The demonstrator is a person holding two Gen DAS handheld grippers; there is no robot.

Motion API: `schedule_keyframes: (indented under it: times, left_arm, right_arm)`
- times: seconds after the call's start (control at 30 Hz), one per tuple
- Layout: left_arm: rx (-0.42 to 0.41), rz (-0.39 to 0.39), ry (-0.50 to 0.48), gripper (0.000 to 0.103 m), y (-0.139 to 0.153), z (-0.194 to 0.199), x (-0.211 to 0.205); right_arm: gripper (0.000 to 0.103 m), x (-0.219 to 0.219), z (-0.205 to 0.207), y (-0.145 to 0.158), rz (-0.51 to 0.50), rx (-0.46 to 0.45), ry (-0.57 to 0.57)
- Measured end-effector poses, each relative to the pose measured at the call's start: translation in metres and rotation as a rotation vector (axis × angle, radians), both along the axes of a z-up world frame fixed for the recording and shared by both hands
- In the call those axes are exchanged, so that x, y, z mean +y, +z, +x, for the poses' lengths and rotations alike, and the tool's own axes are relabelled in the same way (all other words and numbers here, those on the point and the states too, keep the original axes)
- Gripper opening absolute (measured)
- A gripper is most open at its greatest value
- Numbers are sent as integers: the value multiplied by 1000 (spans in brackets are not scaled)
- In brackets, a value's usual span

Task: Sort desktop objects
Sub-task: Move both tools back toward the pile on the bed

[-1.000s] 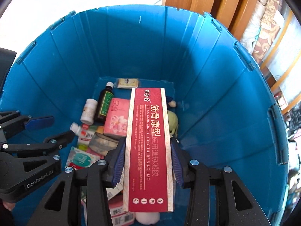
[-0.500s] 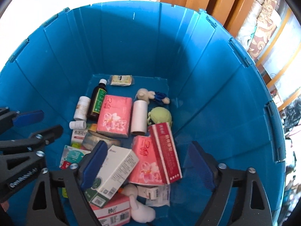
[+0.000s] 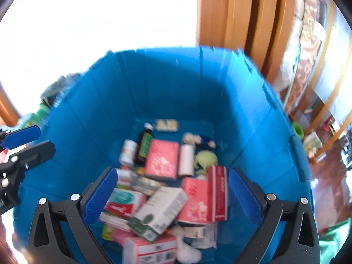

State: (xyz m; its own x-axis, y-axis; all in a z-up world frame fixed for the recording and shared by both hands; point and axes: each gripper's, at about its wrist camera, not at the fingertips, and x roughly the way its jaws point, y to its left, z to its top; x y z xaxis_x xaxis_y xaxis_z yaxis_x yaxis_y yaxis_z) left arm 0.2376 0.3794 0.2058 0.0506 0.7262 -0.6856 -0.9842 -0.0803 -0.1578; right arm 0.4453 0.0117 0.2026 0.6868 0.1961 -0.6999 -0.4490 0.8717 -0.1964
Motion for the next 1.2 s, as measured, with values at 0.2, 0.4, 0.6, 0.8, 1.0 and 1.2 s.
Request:
schedule_keyframes:
  times: [0.2, 0.4, 0.6, 0.8, 1.0, 1.2]
  left_arm:
    - [-30, 147, 164, 56, 11, -58, -67]
    - [-21, 183, 330, 57, -13, -118, -117]
    - [7, 164, 510, 57, -47, -186, -171]
    - [27, 107, 688, 57, -97, -252, -231]
    - [-10, 21, 852, 57, -164, -325, -296]
    - [-68, -108, 996, 57, -251, -377, -356]
  right_arm:
    - [103, 27, -57, 17, 103, -96, 104]
    - [103, 70, -105, 18, 140, -148, 181]
    - [103, 121, -145, 9, 171, -142, 282]
    - [103, 179, -178, -11, 157, -144, 376]
    - [103, 221, -203, -42, 231, -132, 455]
    - [103, 259, -209, -97, 168, -50, 445]
